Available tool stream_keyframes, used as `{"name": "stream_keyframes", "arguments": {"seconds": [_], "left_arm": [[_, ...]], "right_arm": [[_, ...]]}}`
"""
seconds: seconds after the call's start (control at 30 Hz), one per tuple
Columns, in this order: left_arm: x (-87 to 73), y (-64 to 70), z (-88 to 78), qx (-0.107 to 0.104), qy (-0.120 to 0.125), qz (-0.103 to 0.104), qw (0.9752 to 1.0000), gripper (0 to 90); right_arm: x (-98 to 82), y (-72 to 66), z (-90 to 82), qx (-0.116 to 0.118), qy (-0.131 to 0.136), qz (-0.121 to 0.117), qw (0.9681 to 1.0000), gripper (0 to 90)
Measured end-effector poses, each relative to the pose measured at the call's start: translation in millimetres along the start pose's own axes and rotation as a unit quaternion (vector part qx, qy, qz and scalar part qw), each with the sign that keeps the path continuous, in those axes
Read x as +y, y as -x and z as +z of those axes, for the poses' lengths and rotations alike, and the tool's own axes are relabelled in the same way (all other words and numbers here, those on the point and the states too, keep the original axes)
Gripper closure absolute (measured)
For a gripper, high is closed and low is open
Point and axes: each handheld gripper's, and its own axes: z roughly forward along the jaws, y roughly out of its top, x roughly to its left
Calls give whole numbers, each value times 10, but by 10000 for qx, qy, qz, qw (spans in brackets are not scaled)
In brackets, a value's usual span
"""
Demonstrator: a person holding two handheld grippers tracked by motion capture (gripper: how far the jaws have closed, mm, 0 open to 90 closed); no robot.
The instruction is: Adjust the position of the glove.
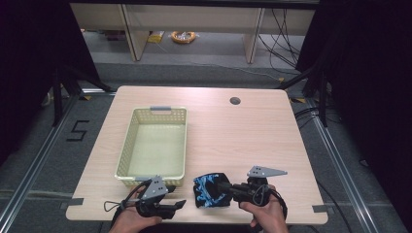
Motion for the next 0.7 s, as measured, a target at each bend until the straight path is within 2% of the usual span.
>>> {"name": "stream_keyframes", "arguments": {"seconds": [0.03, 0.07, 0.1, 0.13, 0.17, 0.2, 0.23, 0.27, 0.33, 0.37, 0.4, 0.43, 0.47, 0.5, 0.53, 0.57, 0.6, 0.63, 0.67, 0.7], "left_arm": [[2, 0, 2, -2, 4, 2, 10000, 398], [6, 0, 2, -39, -7, -1, 10000, 397], [15, -2, 6, -12, -24, 51, 10000, 397], [17, 11, 19, -46, 39, -54, 10000, 397], [27, 10, 20, -47, -10, 0, 10000, 396], [36, 29, 41, -62, 85, -96, 9999, 395], [49, 25, 40, -53, 15, 18, 10000, 394], [57, 35, 62, -99, 77, -34, 9999, 394], [69, 52, 83, -89, 45, -45, 9999, 393], [79, 39, 90, -125, -22, 85, 9999, 393], [72, 49, 110, -128, -22, 34, 9999, 393], [72, 68, 131, -101, 18, -53, 9999, 393], [77, 41, 124, -122, -128, 176, 9997, 393], [71, 60, 145, -120, -114, 58, 9998, 394], [69, 58, 157, -112, -171, 98, 9997, 394], [68, 55, 169, -157, -184, 169, 9996, 394], [60, 71, 189, -144, -222, 78, 9996, 395], [57, 79, 211, -176, -175, 91, 9996, 397], [56, 84, 220, -193, -268, 72, 9994, 397], [54, 85, 238, -196, -262, 153, 9993, 398]], "right_arm": [[-15, -10, 8, -6, -55, 149, 9999, 860], [-22, -8, 15, 17, -83, 183, 9998, 861], [-24, -6, 19, 63, -62, 185, 9998, 861], [-26, 1, 22, 64, -65, 130, 9999, 861], [-25, 25, 32, 107, -17, -53, 9999, 861], [-28, 12, 28, 71, -56, 45, 9999, 860], [-35, 16, 39, 51, 2, 8, 10000, 860], [-42, 20, 48, 79, -62, 59, 9999, 860], [-64, 38, 64, 23, -109, 159, 9998, 859], [-88, 82, 99, 101, -109, 153, 9998, 859], [-109, 108, 108, -2, -139, 248, 9996, 858], [-130, 140, 122, 0, -198, 361, 9992, 856], [-150, 167, 133, -58, -236, 457, 9987, 853], [-166, 189, 143, -56, -285, 538, 9981, 850], [-183, 246, 151, -203, -333, 441, 9983, 846], [-203, 279, 162, -245, -393, 454, 9979, 837], [-220, 309, 173, -394, -458, 418, 9973, 817], [-231, 295, 179, -480, -603, 644, 9949, 797], [-240, 352, 203, -612, -573, 346, 9959, 784], [-237, 345, 204, -669, -670, 355, 9949, 759]]}}
